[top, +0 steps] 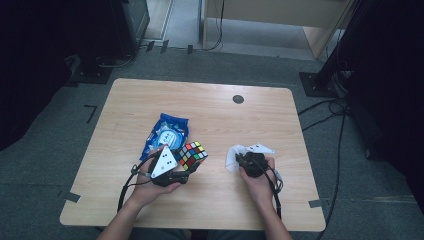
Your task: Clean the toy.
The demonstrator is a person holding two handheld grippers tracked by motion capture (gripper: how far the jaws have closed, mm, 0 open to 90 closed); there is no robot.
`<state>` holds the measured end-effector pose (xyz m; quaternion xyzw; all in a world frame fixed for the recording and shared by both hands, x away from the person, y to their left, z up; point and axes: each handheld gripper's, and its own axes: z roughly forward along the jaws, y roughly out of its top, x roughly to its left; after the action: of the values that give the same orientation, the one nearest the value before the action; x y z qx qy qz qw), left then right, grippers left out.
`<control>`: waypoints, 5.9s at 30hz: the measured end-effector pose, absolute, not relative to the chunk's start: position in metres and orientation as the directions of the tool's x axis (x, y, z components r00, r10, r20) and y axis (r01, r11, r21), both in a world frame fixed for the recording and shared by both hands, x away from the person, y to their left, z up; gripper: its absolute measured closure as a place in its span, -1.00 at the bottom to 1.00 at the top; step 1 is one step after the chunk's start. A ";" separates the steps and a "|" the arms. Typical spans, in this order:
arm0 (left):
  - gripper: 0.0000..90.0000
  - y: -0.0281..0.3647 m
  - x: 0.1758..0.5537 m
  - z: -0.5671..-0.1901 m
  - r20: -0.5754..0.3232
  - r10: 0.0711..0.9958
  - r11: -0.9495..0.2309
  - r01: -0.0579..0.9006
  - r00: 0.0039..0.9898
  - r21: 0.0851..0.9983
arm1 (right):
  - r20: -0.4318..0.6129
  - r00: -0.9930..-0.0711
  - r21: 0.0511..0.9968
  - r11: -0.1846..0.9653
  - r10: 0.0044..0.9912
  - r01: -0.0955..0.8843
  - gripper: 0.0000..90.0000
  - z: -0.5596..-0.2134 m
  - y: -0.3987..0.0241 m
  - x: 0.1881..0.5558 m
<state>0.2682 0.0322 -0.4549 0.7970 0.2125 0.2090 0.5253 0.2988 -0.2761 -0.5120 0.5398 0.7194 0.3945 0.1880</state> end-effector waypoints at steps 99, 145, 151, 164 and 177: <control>-0.25 0.024 0.259 -0.444 0.084 0.607 -0.292 0.123 0.790 0.948 | 0.452 -0.534 0.850 -0.163 0.714 0.501 -0.24 -0.413 -0.216 0.241; -0.63 0.007 0.246 -0.461 0.362 0.518 -0.487 -0.082 0.775 0.870 | 0.522 -0.539 0.714 0.007 0.661 0.700 -0.23 -0.410 -0.222 0.261; -0.67 0.006 0.244 -0.462 0.404 0.496 -0.512 -0.117 0.769 0.851 | 0.517 -0.552 0.698 0.051 0.654 0.714 -0.23 -0.411 -0.218 0.262; -0.70 -0.005 0.237 -0.466 0.429 0.427 -0.530 -0.164 0.796 0.832 | 0.498 -0.567 0.663 0.133 0.657 0.736 -0.24 -0.416 -0.213 0.263; -0.27 -0.003 0.238 -0.464 0.336 0.412 -0.483 -0.109 0.847 0.869 | 0.540 -0.562 0.659 0.102 0.627 0.745 -0.28 -0.421 -0.215 0.267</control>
<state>0.2375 -0.0029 -0.4642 0.8208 0.0922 0.2607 0.4998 0.2674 -0.2147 -0.4207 0.4637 0.7396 0.4839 -0.0614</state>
